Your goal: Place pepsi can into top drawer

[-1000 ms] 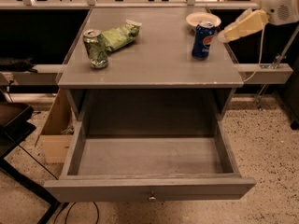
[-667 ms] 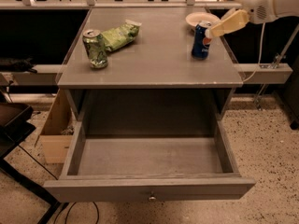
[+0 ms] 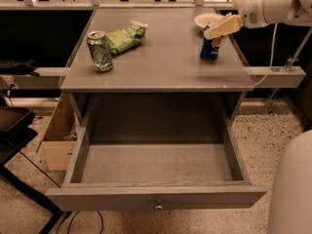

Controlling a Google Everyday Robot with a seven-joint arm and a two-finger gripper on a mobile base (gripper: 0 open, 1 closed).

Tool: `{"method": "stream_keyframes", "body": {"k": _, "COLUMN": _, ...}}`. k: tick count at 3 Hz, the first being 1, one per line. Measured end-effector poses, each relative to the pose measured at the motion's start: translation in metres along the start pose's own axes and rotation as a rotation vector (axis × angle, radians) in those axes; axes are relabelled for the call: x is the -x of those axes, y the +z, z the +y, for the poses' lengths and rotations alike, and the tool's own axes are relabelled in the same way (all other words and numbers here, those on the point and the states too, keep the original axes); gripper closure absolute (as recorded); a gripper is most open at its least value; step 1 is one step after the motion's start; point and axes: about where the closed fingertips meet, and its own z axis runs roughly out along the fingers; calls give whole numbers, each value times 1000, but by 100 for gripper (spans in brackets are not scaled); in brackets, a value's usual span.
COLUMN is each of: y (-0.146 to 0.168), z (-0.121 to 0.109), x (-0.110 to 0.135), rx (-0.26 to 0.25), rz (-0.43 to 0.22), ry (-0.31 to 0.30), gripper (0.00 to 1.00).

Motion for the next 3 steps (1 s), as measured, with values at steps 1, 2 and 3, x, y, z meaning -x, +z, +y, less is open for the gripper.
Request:
{"method": "stream_keyframes", "body": {"k": 1, "y": 24, "z": -9, "x": -25, "rx": 14, "rz": -76, "ry": 96, "gripper": 0}}
{"method": "stream_keyframes", "body": {"k": 2, "y": 34, "z": -5, "x": -38, "rx": 33, "rz": -118, "ry": 150, "gripper": 0}}
{"method": "stream_keyframes", "body": {"k": 3, "y": 43, "z": 14, "x": -37, "rx": 75, "rz": -165, "ry": 180, "gripper": 19}}
